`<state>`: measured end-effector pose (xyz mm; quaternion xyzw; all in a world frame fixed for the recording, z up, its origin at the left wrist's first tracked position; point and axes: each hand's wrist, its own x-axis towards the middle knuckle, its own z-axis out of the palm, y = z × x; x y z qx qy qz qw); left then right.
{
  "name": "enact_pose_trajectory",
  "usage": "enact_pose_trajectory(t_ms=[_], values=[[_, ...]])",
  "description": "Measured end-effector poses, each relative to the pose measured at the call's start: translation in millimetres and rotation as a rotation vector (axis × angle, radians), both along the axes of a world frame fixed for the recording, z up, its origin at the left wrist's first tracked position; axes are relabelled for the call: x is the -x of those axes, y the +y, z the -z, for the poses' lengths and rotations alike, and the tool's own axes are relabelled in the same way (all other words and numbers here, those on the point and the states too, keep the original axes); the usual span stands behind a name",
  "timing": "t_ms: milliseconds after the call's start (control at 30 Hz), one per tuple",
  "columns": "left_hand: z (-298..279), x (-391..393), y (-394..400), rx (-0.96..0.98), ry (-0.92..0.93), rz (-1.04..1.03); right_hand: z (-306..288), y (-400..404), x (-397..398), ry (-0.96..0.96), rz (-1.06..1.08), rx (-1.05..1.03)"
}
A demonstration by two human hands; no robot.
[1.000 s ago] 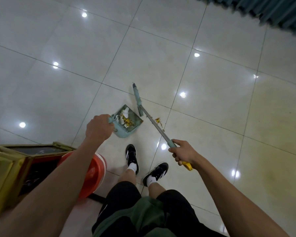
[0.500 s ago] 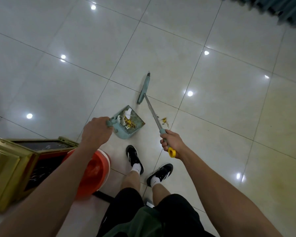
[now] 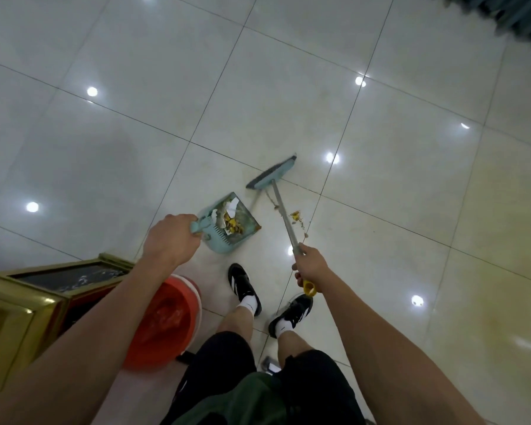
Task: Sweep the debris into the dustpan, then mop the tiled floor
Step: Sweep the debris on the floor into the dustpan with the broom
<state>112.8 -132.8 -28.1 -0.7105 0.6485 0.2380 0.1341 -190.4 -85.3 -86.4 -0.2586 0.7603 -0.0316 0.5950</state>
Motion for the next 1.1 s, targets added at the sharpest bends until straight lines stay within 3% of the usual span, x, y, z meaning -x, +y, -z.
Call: enact_pose_trajectory(t_ms=[167, 567, 733, 933, 1100], values=[[-0.6, 1.9, 0.2, 0.021, -0.013, 0.011, 1.5, 17.4, 20.7, 0.170, -0.403, 0.018], [-9.2, 80.2, 31.9, 0.068, -0.064, 0.100, -5.7, 88.6, 98.2, 0.261, -0.521, -0.026], [-10.8, 108.2, 48.6, 0.082, -0.074, 0.145, -5.7, 125.0, 131.9, 0.264, -0.492, -0.032], [-7.3, 136.9, 71.8, 0.061, -0.022, 0.116, -10.2, 167.5, 174.7, 0.218, -0.311, -0.057], [-5.1, 151.0, 79.0, 0.044, 0.003, 0.154, -18.5, 196.5, 192.4, 0.030, 0.069, -0.020]])
